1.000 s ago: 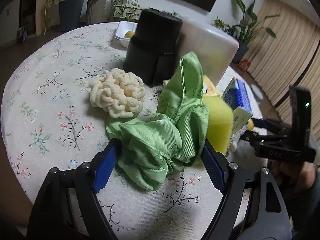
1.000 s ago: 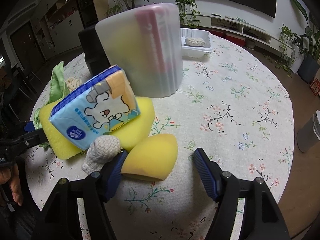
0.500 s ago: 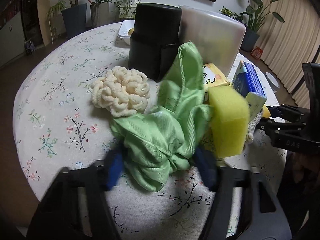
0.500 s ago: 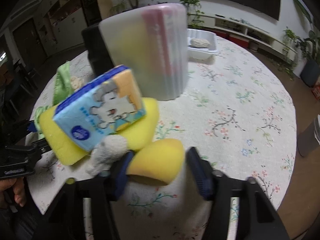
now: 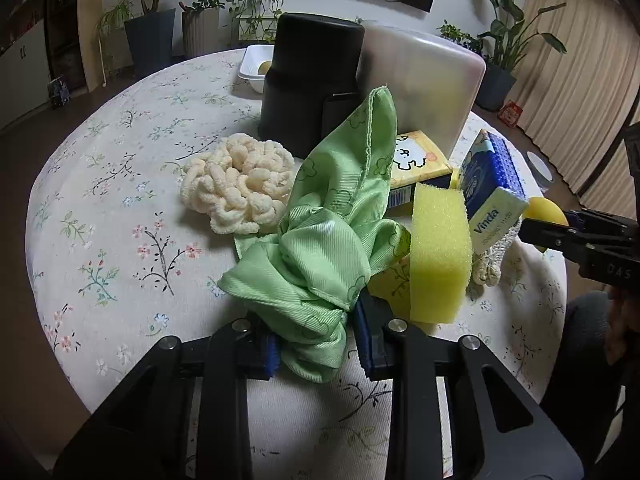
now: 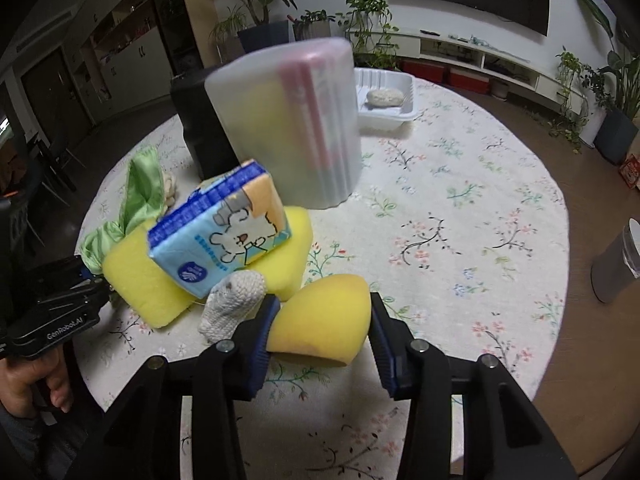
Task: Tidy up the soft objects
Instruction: 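Grasp the green cloth with left tool while right tool grasps yellow egg sponge, then carry the cloth and egg sponge to the white tray and release them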
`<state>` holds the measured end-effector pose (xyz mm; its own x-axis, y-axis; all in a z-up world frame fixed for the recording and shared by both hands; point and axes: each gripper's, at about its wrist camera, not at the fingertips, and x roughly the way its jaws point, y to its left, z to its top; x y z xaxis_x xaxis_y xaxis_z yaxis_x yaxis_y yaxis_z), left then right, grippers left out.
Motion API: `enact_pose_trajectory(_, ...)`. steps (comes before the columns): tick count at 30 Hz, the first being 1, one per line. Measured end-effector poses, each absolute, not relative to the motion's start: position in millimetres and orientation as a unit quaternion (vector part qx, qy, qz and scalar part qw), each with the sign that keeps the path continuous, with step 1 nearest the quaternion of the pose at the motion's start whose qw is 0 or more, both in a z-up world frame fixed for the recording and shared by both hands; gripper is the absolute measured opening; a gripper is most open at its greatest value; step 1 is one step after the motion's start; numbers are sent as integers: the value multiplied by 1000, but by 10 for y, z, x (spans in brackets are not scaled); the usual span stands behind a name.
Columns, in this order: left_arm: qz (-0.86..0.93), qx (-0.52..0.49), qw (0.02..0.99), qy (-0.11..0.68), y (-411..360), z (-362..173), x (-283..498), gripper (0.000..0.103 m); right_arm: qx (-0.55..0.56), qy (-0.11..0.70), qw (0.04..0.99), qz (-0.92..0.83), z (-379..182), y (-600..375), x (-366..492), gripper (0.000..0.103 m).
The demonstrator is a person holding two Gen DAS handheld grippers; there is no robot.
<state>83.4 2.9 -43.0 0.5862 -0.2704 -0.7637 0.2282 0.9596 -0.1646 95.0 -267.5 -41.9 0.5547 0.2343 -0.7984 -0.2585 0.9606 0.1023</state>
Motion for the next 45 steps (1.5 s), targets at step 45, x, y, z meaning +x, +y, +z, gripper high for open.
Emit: enact_pose_trajectory(45,-113,-33,926,358,766,740,1422,26,-36,391,917,72,400,-3498,1416,47)
